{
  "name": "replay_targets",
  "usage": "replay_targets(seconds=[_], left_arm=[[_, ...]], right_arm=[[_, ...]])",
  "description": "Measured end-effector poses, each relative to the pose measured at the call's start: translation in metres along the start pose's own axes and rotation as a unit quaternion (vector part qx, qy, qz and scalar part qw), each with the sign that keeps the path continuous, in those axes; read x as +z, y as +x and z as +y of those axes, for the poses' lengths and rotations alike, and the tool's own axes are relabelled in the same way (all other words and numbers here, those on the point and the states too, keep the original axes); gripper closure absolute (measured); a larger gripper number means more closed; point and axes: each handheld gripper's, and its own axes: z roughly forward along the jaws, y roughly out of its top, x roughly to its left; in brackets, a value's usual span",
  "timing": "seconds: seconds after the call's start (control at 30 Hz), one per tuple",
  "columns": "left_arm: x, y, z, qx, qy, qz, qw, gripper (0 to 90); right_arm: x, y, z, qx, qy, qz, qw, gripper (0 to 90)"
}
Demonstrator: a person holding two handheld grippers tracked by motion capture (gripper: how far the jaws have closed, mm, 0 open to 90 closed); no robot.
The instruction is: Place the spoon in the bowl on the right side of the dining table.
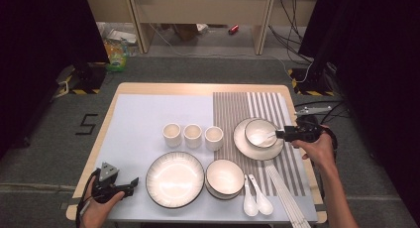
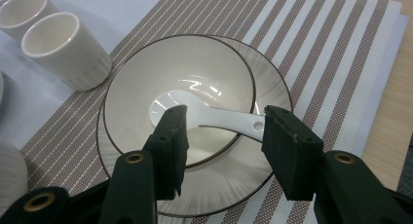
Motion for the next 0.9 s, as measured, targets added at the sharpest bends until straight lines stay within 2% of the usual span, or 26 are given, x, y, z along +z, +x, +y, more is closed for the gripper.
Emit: replay_targets(seconds=[0.9], left_arm=[[0.0,0.0,0.0,0.001,0.001,0.001,1.0,14.0]], right_arm=[[-0.012,0.012,-0.017,-0.012,-0.002,0.008,0.9999,51.9]])
